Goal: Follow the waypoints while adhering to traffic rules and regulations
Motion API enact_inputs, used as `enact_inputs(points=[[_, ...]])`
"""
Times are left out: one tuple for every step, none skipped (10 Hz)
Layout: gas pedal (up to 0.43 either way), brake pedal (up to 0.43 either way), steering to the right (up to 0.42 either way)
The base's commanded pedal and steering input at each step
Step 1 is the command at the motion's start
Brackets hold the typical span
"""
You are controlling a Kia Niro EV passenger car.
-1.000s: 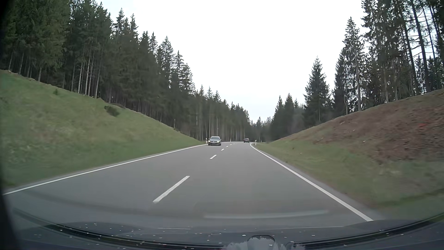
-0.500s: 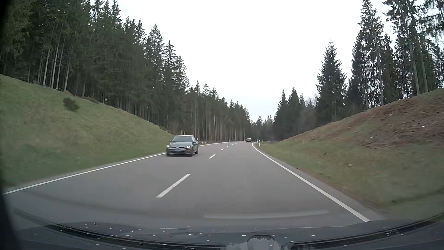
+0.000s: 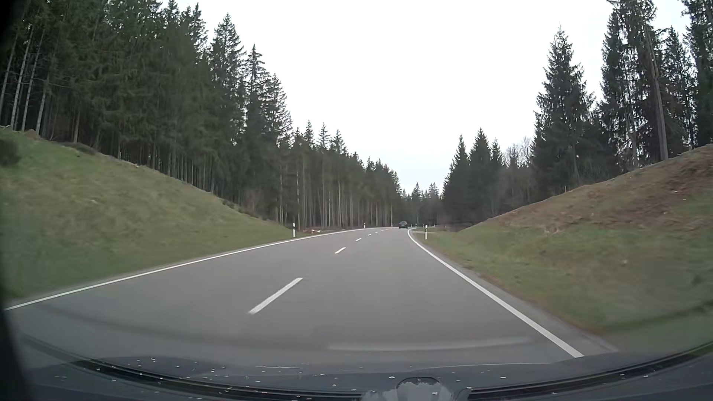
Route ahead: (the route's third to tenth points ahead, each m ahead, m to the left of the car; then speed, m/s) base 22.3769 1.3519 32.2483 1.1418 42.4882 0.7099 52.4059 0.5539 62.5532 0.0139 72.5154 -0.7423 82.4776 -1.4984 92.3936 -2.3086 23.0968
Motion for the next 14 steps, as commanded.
enact_inputs(points=[[0.169, 0.000, 0.001], [0.169, 0.000, 0.001], [0.169, 0.000, 0.001], [0.169, 0.000, 0.002], [0.169, 0.000, 0.002], [0.169, 0.000, 0.002], [0.169, 0.000, 0.002], [0.169, 0.000, 0.003], [0.169, 0.000, 0.003], [0.169, 0.000, 0.003], [0.169, 0.000, 0.003], [0.157, 0.000, 0.004], [0.157, 0.000, 0.004], [0.157, 0.000, 0.004]])
